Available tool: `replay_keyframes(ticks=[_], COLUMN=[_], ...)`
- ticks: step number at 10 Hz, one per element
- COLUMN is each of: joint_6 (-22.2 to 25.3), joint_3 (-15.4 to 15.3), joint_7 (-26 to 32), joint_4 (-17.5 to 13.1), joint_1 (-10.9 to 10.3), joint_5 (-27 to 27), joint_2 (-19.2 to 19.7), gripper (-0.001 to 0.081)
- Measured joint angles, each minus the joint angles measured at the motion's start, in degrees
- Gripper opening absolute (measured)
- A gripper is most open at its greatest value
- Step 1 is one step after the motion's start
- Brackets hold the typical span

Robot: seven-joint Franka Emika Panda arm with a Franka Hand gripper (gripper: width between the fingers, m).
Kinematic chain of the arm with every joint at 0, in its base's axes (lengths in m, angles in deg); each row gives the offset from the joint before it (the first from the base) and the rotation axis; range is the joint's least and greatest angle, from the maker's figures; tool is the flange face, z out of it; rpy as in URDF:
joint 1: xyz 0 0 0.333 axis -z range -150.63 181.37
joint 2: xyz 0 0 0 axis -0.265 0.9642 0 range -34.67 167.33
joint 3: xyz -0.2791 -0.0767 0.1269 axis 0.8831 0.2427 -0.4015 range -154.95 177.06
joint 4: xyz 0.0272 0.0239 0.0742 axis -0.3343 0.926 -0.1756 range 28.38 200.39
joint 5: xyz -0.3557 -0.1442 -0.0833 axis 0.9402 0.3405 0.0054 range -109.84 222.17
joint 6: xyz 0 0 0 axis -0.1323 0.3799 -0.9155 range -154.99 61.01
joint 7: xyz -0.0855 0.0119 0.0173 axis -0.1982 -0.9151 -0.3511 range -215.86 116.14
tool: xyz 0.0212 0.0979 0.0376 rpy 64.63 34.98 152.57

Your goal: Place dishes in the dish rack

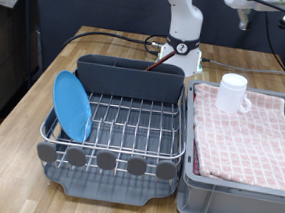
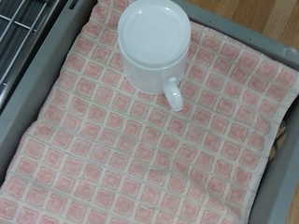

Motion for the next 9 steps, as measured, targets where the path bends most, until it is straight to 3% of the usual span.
replay_keyframes(ticks=[1, 5, 9], joint_6=[1.12, 2.64, 6.14], joint_3=[-0.11, 0.12, -0.72], joint_7=[1.64, -2.85, -4.12], joint_4=[-0.33, -0.5, -1.88], joint_1=[-0.68, -0.27, -0.32], joint_5=[0.04, 0.56, 2.64], joint_2=[0.04, 1.15, 6.71], gripper=[0.0803, 0.0803, 0.0803])
